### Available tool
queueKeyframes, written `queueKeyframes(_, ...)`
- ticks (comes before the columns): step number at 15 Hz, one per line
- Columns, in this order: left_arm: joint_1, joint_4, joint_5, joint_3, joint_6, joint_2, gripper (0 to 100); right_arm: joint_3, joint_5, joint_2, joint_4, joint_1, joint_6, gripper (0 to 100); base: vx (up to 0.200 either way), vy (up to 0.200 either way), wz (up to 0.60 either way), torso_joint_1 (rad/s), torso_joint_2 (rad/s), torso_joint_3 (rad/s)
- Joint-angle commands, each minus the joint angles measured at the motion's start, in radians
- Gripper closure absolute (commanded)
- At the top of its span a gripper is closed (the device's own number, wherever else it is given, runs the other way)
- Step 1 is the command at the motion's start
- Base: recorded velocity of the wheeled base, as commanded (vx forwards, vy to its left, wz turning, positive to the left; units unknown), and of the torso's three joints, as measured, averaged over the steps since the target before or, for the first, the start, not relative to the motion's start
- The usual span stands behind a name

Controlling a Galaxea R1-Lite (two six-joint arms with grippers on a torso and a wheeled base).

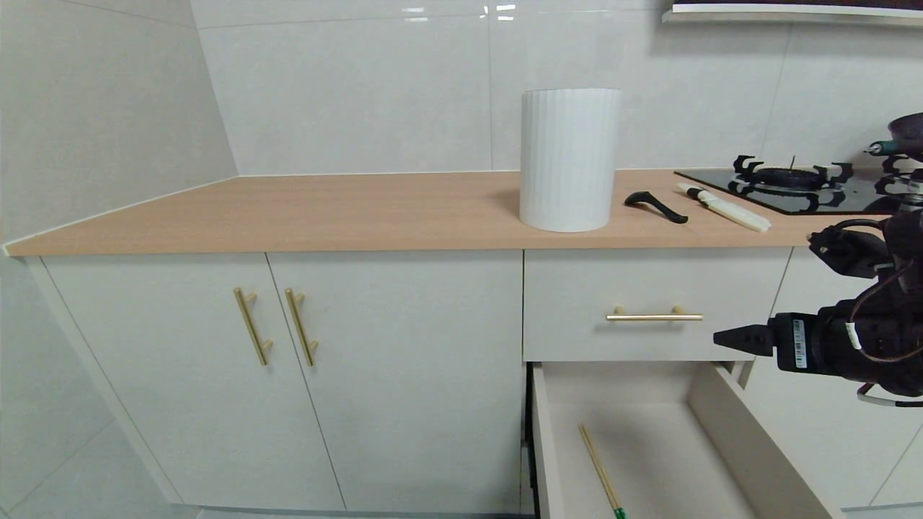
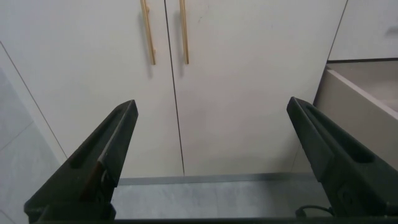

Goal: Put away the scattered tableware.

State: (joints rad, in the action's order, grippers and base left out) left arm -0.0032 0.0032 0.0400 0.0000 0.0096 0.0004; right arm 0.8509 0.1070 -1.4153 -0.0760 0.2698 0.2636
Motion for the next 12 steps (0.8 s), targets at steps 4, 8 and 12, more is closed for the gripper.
queueKeyframes(4, 0.000, 0.000, 0.000, 0.000, 0.001, 0.000, 0, -0.013, -0.001, -0.001, 0.002, 0.002, -0.020, 0, 0.000, 0.000, 0.00, 0.074, -0.26, -0.246)
queueKeyframes(8, 0.000, 0.000, 0.000, 0.000, 0.001, 0.000, 0, -0.021, -0.001, -0.001, 0.004, 0.005, -0.026, 0, 0.000, 0.000, 0.00, 0.173, -0.53, -0.295)
queueKeyframes(12, 0.000, 0.000, 0.000, 0.000, 0.000, 0.000, 0, -0.026, -0.003, -0.007, 0.002, 0.011, -0.026, 0, 0.000, 0.000, 0.00, 0.183, -0.48, -0.289)
